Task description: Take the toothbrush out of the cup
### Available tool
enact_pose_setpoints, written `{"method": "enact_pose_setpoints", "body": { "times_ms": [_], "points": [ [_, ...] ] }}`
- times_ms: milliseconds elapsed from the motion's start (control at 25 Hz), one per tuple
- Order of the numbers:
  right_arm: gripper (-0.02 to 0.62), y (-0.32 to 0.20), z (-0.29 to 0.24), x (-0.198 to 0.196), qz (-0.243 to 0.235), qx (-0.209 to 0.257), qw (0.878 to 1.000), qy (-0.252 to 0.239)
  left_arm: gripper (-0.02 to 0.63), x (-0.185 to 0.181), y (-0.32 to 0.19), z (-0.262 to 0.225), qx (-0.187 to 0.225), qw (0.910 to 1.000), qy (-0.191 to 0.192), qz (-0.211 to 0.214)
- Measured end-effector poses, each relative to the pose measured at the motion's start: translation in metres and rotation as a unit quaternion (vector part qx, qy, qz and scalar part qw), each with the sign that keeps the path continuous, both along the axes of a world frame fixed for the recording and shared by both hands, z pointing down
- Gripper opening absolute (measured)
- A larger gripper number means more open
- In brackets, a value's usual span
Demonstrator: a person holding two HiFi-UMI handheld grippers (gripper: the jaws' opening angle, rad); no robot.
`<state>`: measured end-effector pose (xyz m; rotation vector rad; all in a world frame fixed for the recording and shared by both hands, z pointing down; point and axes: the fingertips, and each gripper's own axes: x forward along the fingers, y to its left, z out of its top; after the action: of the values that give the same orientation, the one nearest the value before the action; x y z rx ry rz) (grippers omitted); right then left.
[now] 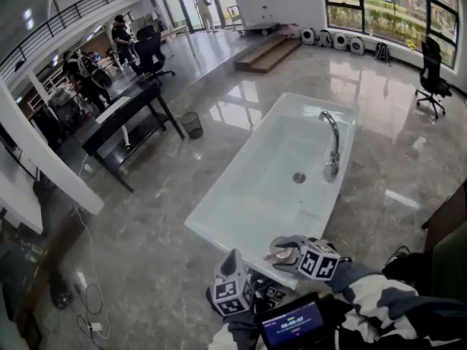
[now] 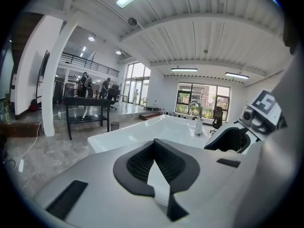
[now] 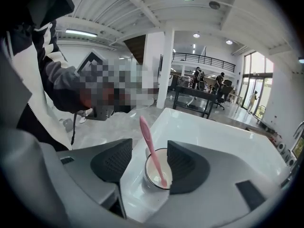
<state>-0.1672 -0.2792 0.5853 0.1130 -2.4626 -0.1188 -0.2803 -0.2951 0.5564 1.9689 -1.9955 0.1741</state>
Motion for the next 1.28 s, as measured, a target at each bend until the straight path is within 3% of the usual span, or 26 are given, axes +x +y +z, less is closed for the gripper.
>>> {"method": "enact_pose_setpoints", "body": {
  "times_ms": [280, 320, 400, 640, 760, 880, 1000, 1280],
  "points": [
    [0.229, -0.003, 0.009, -0.012, -0.025, 0.021, 0.999, 0.032, 0.005, 0.012, 0.003, -0.003, 0.000, 0.9999, -0.008, 0.010],
    [0.214, -0.005, 0.011, -0.014, -0.026, 0.030, 0.998, 0.040, 0.005, 0.013, 0.003, -0.003, -0.001, 0.9999, -0.009, 0.009],
    [0.055, -0.007, 0.014, -0.015, -0.026, 0.043, 0.997, 0.052, 0.005, 0.012, 0.004, -0.003, -0.004, 0.9999, -0.011, 0.008],
    [0.037, -0.011, 0.014, -0.017, -0.025, 0.044, 0.997, 0.054, 0.005, 0.007, 0.003, 0.005, -0.012, 0.9999, -0.007, 0.007],
    [0.037, -0.011, -0.001, -0.019, -0.014, 0.029, 0.999, 0.023, 0.005, 0.006, 0.004, 0.004, -0.010, 0.9999, -0.008, 0.007],
    [0.037, -0.020, -0.032, -0.025, 0.018, -0.015, 0.999, -0.031, 0.005, 0.002, 0.003, 0.000, -0.005, 1.0000, -0.002, 0.003],
    [0.037, -0.036, -0.066, -0.036, 0.047, -0.042, 0.994, -0.086, 0.005, -0.005, 0.000, -0.015, 0.012, 0.9999, 0.007, -0.006],
    [0.034, -0.058, -0.095, -0.050, 0.086, -0.085, 0.981, -0.153, 0.005, -0.014, -0.004, -0.028, 0.026, 0.9996, -0.003, -0.006]
  ]
}}
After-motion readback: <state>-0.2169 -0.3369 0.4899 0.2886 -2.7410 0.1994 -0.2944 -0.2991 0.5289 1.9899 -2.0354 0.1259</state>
